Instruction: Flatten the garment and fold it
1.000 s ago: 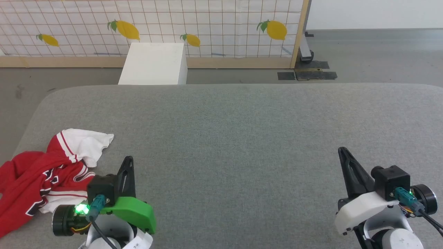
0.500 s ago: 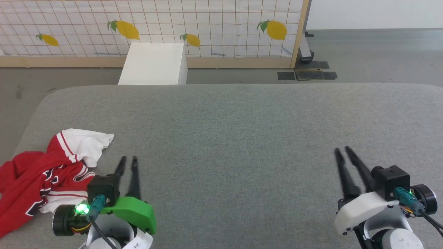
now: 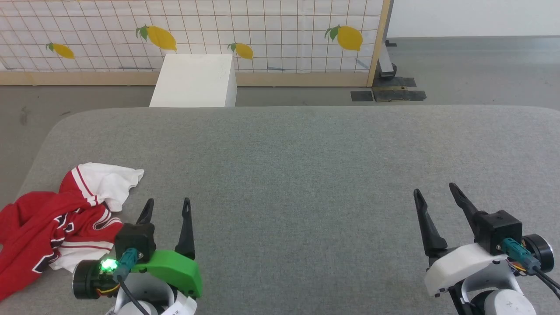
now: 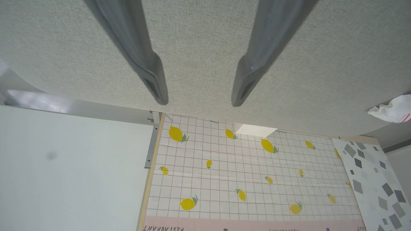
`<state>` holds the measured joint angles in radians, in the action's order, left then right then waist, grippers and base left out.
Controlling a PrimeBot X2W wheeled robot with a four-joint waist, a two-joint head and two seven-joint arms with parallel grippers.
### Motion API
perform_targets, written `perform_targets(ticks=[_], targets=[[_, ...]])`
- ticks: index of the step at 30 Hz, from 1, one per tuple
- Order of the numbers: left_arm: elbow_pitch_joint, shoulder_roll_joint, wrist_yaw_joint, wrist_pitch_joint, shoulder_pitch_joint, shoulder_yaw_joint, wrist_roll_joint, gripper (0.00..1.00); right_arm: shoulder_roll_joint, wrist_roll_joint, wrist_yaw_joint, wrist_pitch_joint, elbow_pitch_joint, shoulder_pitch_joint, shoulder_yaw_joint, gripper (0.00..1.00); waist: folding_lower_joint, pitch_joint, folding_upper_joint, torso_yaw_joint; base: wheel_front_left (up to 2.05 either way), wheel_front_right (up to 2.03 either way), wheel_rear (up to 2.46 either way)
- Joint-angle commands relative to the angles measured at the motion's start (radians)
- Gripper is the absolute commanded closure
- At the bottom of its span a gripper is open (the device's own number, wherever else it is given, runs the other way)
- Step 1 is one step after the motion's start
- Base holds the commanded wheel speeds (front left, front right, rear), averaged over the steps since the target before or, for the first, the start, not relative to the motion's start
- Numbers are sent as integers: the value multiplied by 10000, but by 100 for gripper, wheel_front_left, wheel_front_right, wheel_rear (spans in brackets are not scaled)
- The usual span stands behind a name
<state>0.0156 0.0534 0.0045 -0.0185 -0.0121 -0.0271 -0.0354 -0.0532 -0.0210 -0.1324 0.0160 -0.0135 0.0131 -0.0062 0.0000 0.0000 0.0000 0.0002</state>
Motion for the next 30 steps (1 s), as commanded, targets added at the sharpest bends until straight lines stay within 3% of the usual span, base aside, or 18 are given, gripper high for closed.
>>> perform_targets(ticks=[1, 18, 30], targets=[[42, -3, 92, -104, 6, -67, -92, 0, 3, -110, 2, 115, -43, -85, -36, 0, 0, -2, 0, 6, 0, 0, 0], [201, -8, 331, -449, 57, -289, -365, 0, 7, -380, 4, 463, -172, -211, -153, 0, 0, -40, 0, 352, 0, 0, 0], [250, -11, 492, -700, 156, -343, -518, 0, 10, -564, 6, 715, -247, -311, -189, 0, 0, -50, 0, 1124, 0, 0, 0]])
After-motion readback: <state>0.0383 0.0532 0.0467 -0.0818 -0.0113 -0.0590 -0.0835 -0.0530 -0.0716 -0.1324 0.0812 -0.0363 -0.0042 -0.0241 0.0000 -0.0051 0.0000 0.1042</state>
